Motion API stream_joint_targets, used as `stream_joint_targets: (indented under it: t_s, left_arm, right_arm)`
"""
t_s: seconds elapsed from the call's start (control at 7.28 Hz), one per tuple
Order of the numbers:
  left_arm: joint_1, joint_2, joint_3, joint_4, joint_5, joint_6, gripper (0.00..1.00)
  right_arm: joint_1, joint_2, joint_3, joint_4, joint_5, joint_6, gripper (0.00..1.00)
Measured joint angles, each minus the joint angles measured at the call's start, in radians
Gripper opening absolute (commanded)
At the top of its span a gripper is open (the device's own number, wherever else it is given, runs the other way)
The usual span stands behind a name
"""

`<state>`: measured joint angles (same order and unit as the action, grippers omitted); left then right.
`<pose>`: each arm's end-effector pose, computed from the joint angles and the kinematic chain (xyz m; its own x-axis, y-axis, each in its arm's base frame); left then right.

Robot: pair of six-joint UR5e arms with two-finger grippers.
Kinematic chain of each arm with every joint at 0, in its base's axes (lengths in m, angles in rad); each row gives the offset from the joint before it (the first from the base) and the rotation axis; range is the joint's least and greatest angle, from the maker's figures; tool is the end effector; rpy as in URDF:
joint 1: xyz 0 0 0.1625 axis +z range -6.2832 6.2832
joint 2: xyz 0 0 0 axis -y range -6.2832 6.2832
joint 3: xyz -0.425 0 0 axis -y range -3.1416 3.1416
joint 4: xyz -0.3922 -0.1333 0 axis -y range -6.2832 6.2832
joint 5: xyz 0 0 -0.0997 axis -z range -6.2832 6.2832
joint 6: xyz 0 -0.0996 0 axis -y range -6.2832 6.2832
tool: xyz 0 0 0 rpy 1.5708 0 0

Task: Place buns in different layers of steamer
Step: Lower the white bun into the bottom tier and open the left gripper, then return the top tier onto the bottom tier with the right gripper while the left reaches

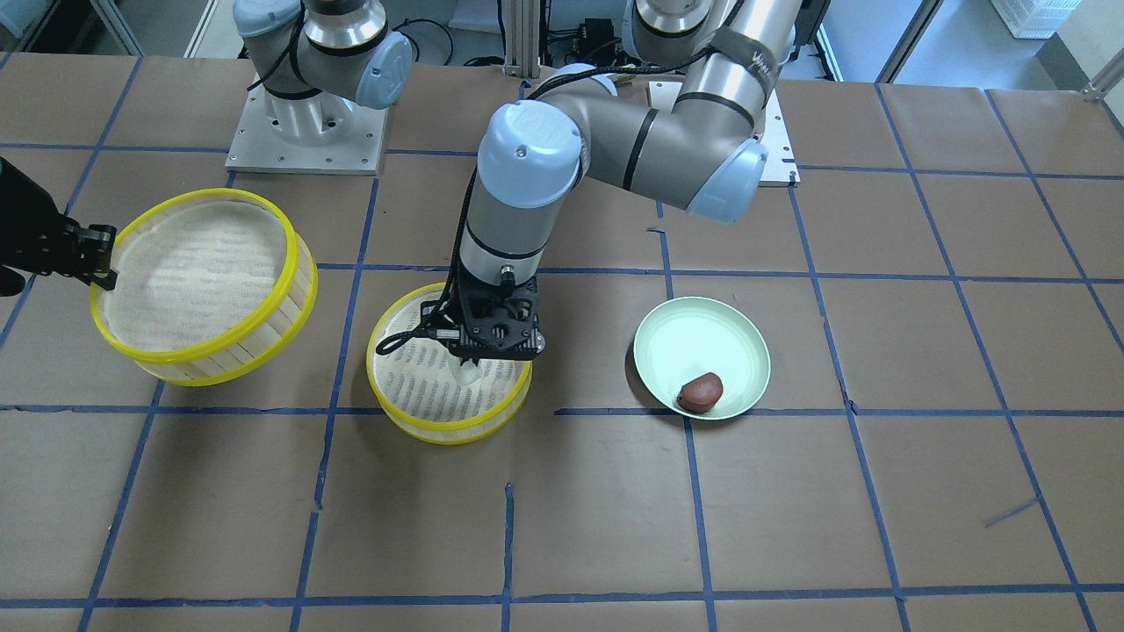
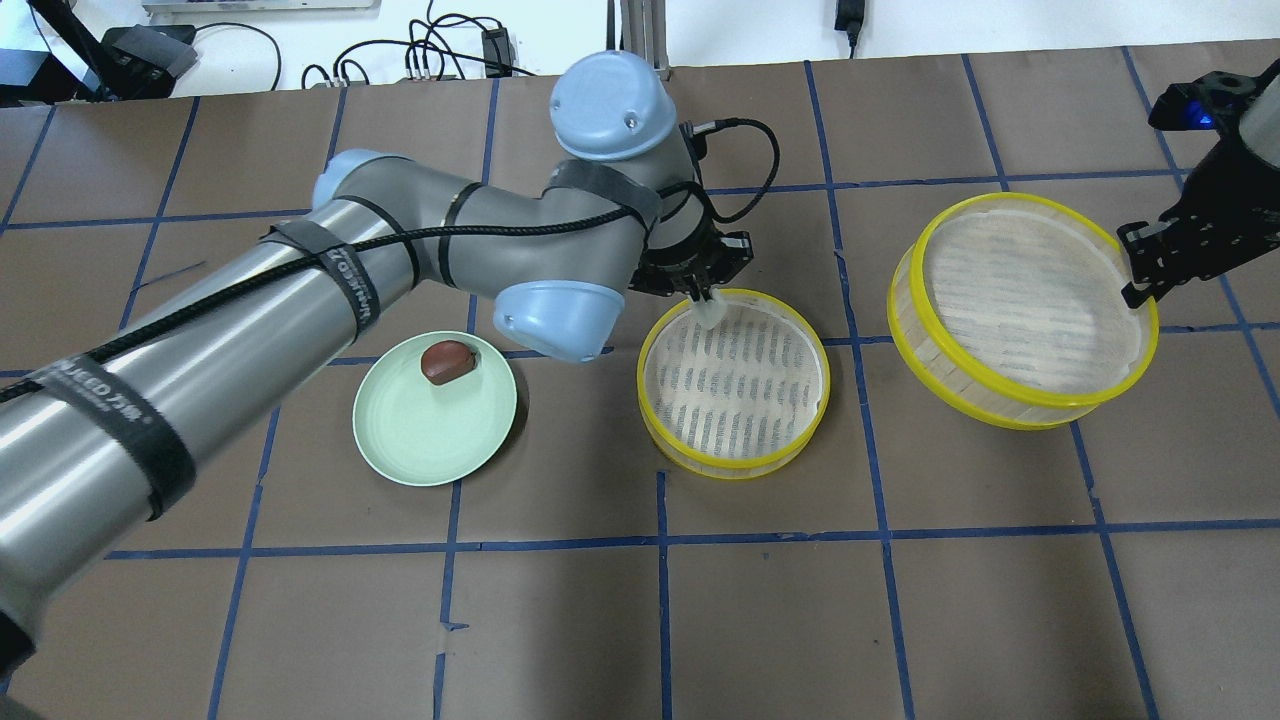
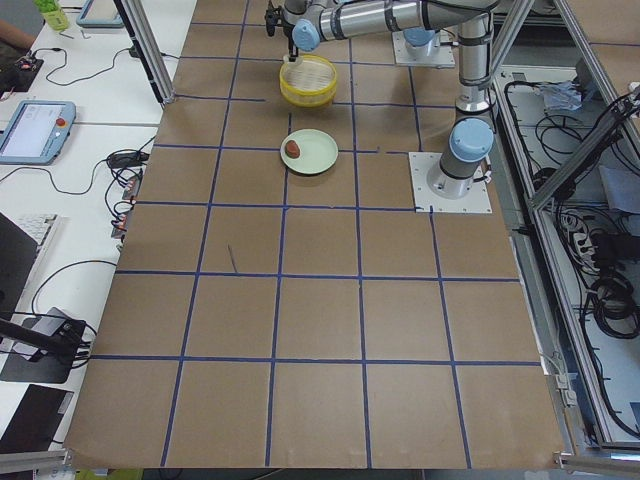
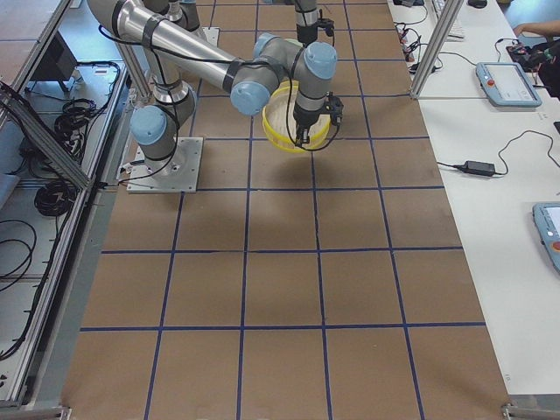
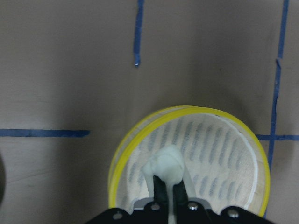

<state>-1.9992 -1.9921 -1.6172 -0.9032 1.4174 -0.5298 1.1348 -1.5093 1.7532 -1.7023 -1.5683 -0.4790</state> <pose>-0.4014 -0.5215 0.2968 -0.9706 -0.0725 0.2296 -0.0966 0.9907 -0.0957 -0.0878 -0.5047 0.3818 -0.9977 -0.0401 -0.0539 -0.0453 0.9941 0.0984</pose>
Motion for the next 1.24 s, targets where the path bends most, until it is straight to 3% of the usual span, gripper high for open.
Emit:
stream_joint_targets:
  t_s: [0.55,0.82,1.24]
  left_arm:
    - [-0.031,-0.024,-0.023,0.046,0.01,-0.017,1.0]
    - [-0.012,0.009,-0.042,0.026,0.067,0.099,1.0]
    - [0.183,0.109,-0.068,-0.144,0.137,0.41,1.0]
  right_arm:
    - [0.005,-0.002,0.001,0.003,-0.001,-0.031,0.02]
    - [0.015,-0.006,0.002,0.004,-0.001,-0.033,0.02]
    - [0.088,-0.027,0.028,0.001,0.002,0.018,0.02]
